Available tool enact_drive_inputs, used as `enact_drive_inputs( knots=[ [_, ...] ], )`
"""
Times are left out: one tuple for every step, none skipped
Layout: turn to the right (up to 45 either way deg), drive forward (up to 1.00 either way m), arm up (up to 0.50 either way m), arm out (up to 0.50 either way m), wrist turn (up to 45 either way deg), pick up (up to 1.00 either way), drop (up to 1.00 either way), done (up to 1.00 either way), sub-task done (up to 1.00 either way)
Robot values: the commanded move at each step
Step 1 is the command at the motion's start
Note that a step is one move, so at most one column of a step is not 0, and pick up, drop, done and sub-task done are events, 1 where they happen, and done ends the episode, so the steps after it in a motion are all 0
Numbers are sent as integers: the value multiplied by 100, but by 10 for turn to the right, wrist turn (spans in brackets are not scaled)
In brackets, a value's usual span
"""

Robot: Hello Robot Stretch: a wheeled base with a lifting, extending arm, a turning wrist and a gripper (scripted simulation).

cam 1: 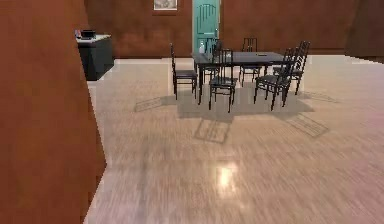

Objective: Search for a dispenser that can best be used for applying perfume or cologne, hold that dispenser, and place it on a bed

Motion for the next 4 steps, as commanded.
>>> enact_drive_inputs(
  knots=[
    [-60, 0, 0, 0, 0, 0, 0, 0, 0],
    [0, 100, 0, 0, 0, 0, 0, 0, 0],
    [0, 100, 0, 0, 0, 0, 0, 0, 0],
    [-120, 0, 0, 0, 0, 0, 0, 0, 0]
  ],
)
